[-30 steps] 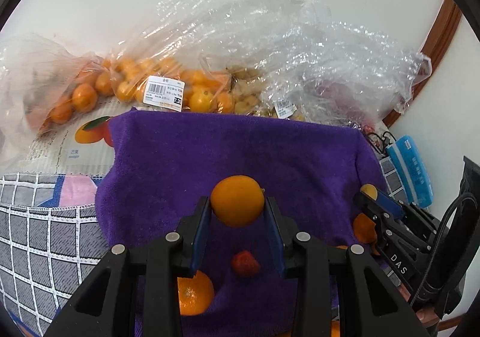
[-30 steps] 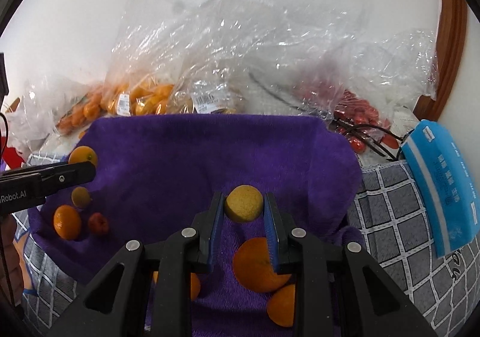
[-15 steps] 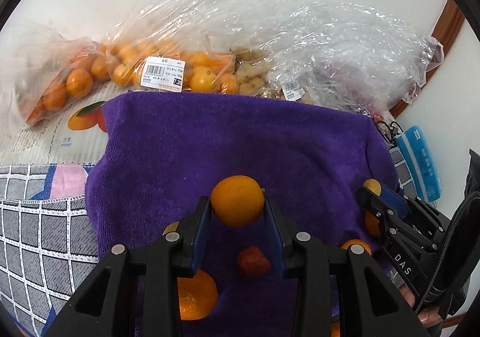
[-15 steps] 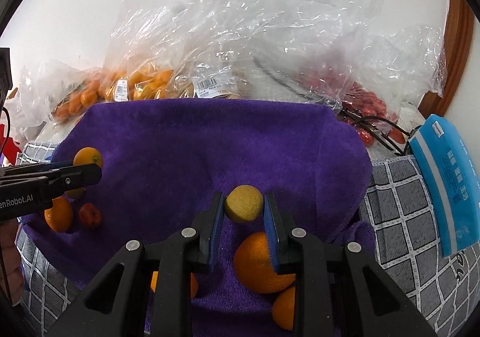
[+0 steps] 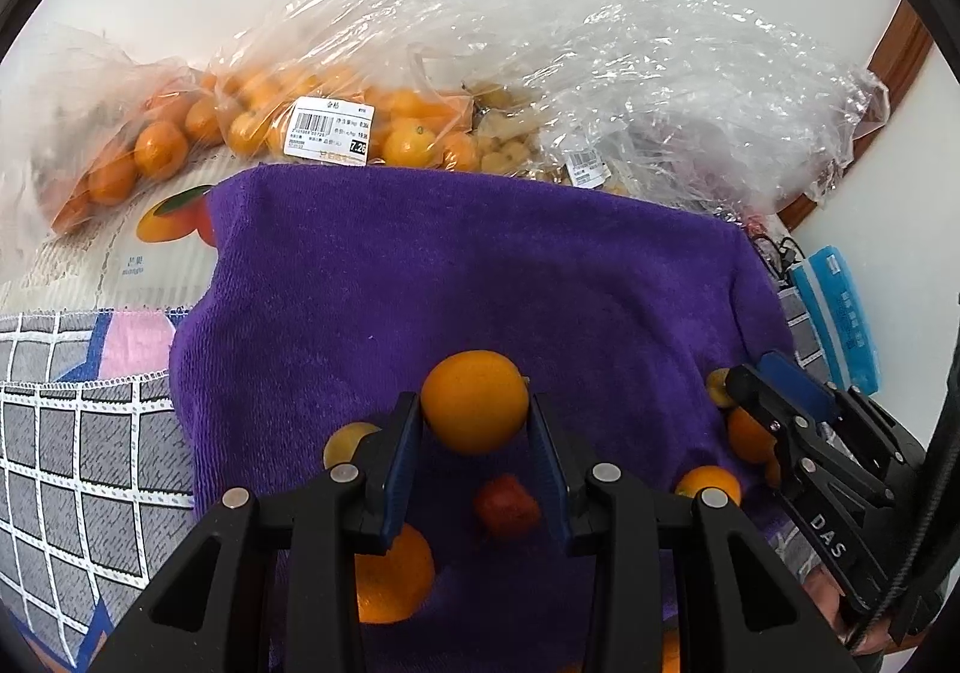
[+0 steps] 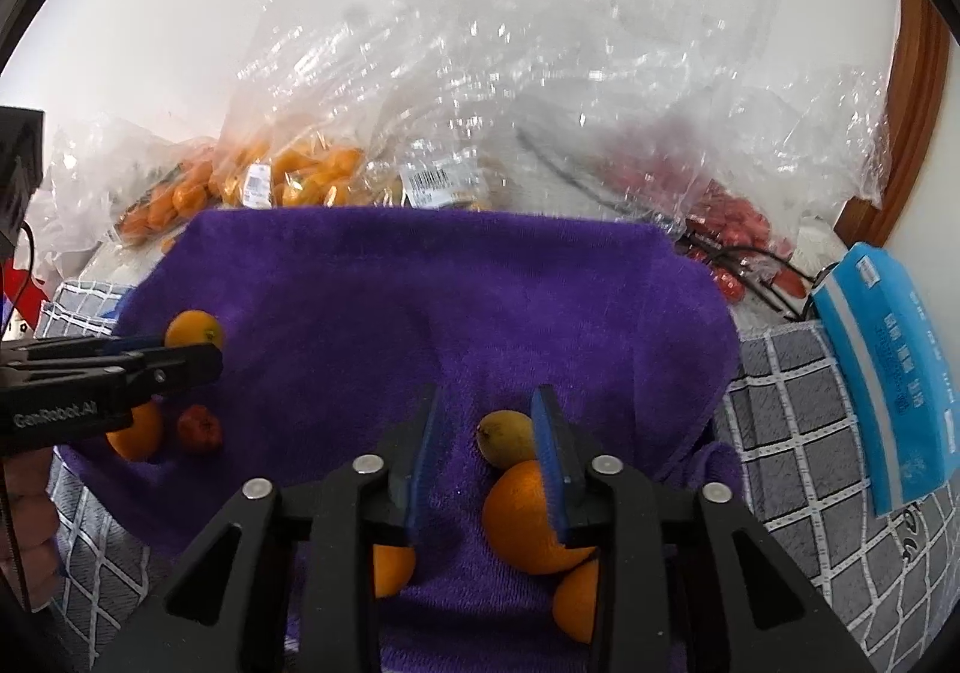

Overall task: Organize fruits
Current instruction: 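Lower and release the orange from the left tool while the right tool releases the yellow fruit, then move the right tool to a stemmed mandarin while the left tool approaches an oval orange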

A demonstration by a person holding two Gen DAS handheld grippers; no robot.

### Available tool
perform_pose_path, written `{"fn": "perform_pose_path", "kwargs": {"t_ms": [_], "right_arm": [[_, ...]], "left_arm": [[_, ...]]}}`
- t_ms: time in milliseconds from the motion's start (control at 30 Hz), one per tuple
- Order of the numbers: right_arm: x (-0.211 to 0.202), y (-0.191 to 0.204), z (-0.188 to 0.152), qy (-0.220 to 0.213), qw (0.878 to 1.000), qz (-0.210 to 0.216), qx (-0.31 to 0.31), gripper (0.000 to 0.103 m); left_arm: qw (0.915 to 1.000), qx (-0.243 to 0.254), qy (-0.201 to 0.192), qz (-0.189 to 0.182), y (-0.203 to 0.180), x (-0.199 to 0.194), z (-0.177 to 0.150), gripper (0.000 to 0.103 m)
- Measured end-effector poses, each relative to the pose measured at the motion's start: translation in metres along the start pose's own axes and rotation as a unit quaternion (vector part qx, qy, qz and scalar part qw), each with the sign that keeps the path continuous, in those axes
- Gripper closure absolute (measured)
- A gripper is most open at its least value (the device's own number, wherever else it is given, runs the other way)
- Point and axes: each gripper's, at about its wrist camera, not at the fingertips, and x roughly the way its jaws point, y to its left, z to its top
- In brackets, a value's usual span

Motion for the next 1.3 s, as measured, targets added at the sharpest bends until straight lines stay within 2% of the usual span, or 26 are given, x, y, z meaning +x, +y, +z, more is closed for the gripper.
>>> {"fn": "perform_pose_path", "kwargs": {"t_ms": [167,233,500,767,1033,1300], "right_arm": [[-0.024,0.004,0.002,-0.02,1.0,-0.006,0.001,0.057],[-0.034,0.006,0.0,-0.024,1.0,-0.006,0.0,0.055],[-0.067,0.011,-0.019,-0.017,1.0,-0.005,0.004,0.054],[-0.086,0.032,-0.056,0.005,0.999,0.035,0.014,0.054],[-0.078,0.061,-0.091,0.042,0.997,0.064,0.003,0.054],[-0.064,0.075,-0.105,0.061,0.996,0.063,-0.005,0.054]], "left_arm": [[0.9999,0.0,-0.012,-0.004,-0.002,-0.017,-0.002,0.068],[0.9998,0.0,-0.017,-0.008,-0.003,-0.025,-0.002,0.064],[0.9993,-0.003,-0.036,-0.008,0.0,-0.062,-0.015,0.063],[0.999,-0.011,-0.042,-0.006,0.013,-0.09,-0.04,0.063],[0.999,-0.019,-0.04,0.0,0.03,-0.104,-0.066,0.063],[0.9992,-0.025,-0.03,0.006,0.043,-0.104,-0.084,0.063]]}}
